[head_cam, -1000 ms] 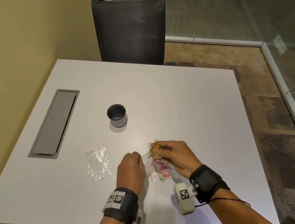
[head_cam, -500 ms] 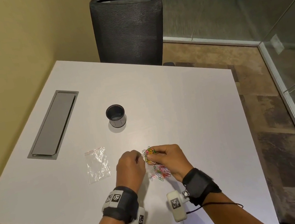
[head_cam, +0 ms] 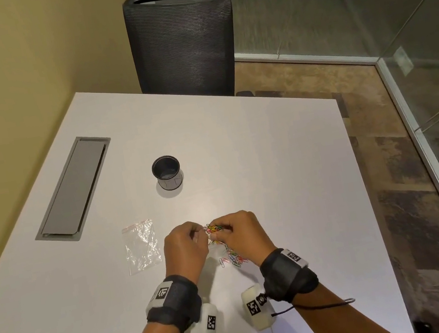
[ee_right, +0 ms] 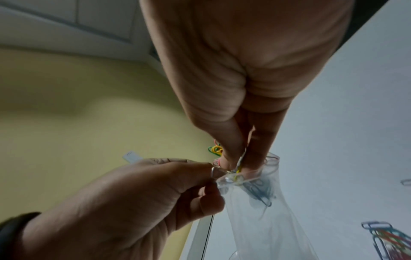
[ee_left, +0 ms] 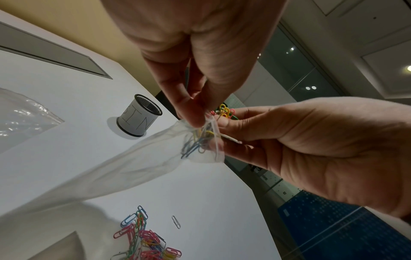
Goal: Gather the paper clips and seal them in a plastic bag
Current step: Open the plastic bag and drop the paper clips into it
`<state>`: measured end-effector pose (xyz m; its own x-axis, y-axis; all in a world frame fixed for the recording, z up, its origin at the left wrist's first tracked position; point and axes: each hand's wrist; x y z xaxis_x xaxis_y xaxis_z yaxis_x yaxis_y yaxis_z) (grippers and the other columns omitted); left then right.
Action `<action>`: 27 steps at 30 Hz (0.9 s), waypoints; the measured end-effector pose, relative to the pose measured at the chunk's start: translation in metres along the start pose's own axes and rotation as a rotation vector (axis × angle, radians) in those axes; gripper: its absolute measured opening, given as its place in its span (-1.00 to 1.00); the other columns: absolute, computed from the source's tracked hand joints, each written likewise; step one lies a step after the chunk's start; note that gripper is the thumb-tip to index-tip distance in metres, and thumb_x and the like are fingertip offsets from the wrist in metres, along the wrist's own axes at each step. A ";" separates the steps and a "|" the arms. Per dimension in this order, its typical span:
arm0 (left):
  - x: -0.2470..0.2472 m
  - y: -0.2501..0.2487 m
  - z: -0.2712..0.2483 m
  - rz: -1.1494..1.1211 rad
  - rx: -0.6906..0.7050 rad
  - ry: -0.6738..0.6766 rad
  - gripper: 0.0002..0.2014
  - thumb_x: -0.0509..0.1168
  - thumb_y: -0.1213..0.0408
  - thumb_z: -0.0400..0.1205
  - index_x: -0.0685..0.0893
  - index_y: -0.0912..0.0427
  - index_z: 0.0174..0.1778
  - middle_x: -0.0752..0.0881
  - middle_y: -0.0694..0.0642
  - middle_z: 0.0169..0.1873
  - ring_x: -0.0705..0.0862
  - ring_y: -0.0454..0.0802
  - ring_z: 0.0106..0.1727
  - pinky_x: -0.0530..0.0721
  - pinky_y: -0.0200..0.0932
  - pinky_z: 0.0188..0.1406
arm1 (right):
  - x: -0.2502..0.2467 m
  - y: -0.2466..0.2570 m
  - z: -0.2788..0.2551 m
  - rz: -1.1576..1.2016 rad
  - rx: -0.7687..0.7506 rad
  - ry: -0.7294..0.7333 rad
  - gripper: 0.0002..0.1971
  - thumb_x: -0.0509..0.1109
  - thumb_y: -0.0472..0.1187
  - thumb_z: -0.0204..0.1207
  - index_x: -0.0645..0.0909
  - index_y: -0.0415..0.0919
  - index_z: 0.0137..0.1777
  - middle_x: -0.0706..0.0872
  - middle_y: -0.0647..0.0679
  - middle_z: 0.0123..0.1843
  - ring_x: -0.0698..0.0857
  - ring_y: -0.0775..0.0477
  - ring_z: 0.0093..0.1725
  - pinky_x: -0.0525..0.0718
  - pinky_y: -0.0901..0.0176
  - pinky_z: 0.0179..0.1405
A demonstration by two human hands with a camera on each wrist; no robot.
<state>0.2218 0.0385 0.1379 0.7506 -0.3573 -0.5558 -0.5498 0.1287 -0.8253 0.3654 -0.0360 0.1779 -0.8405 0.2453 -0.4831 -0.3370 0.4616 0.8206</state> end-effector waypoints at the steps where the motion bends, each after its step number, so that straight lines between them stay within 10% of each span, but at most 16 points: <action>1: -0.001 0.000 0.000 -0.004 0.002 -0.007 -0.86 0.48 0.49 0.62 0.86 0.24 -0.24 0.83 0.13 -0.39 0.85 0.21 -0.37 0.87 0.19 -0.25 | 0.000 0.002 0.001 -0.039 -0.013 0.004 -0.77 0.66 -0.34 0.56 0.90 -0.26 0.21 0.96 -0.15 0.07 0.89 -0.02 -0.01 0.80 0.36 0.07; 13: -0.004 0.002 0.003 -0.010 -0.001 -0.023 -0.85 0.48 0.48 0.64 0.85 0.22 -0.23 0.82 0.09 -0.39 0.84 0.20 -0.34 0.88 0.25 -0.24 | 0.008 0.007 0.006 -0.177 0.000 0.056 -0.72 0.57 -0.29 0.65 0.86 -0.22 0.33 0.91 -0.15 0.26 0.88 -0.07 0.23 0.80 0.09 0.36; 20: -0.005 0.008 0.004 -0.025 -0.031 0.000 -0.85 0.48 0.47 0.65 0.85 0.21 -0.21 0.79 0.06 -0.40 0.84 0.21 -0.35 0.90 0.28 -0.25 | 0.000 0.002 0.008 -0.015 -0.043 -0.046 -0.79 0.53 -0.36 0.66 0.92 -0.17 0.20 0.96 -0.03 0.10 0.87 0.16 0.04 0.67 0.64 0.06; 27: -0.010 0.014 0.004 -0.016 -0.054 0.012 -0.85 0.48 0.42 0.67 0.82 0.15 -0.21 0.82 0.03 -0.33 0.86 0.14 -0.30 0.91 0.24 -0.22 | -0.018 -0.024 0.005 0.506 0.143 -0.214 -0.85 0.59 -0.48 0.57 0.90 -0.30 0.06 0.95 -0.21 -0.05 0.95 -0.14 -0.05 0.91 0.16 0.06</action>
<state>0.2077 0.0473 0.1312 0.7553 -0.3703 -0.5408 -0.5567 0.0730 -0.8275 0.3907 -0.0471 0.1658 -0.7723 0.6268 -0.1036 0.1593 0.3488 0.9236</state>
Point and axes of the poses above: each hand's wrist, its own z-axis towards the middle knuckle, its own x-axis out of the palm, y = z × x
